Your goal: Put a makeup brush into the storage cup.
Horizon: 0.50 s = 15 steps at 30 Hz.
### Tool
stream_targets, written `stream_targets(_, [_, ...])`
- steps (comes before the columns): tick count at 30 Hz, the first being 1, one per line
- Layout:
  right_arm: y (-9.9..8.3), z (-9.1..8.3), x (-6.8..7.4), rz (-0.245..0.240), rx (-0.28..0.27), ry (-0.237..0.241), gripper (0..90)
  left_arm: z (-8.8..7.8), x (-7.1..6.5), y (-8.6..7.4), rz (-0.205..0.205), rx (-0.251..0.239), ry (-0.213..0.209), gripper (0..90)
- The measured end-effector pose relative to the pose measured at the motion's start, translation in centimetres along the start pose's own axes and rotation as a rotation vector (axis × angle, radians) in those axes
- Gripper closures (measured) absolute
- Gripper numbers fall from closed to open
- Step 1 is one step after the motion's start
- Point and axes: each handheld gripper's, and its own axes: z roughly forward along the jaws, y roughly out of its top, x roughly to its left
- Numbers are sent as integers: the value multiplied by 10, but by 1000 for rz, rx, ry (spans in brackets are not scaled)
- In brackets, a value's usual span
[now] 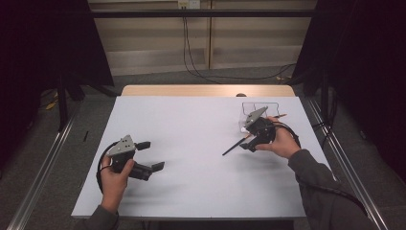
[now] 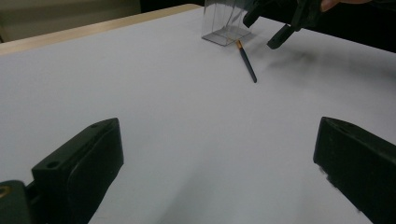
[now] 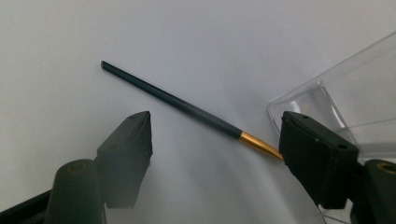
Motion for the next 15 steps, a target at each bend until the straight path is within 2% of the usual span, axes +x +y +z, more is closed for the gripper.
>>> stream_targets(6, [4, 5, 0, -11, 41, 7, 224, 2, 1, 0, 1, 7, -3, 14])
stream_targets(15, [7, 13, -5, -69, 94, 28, 197, 3, 2, -2, -6, 5, -5, 14])
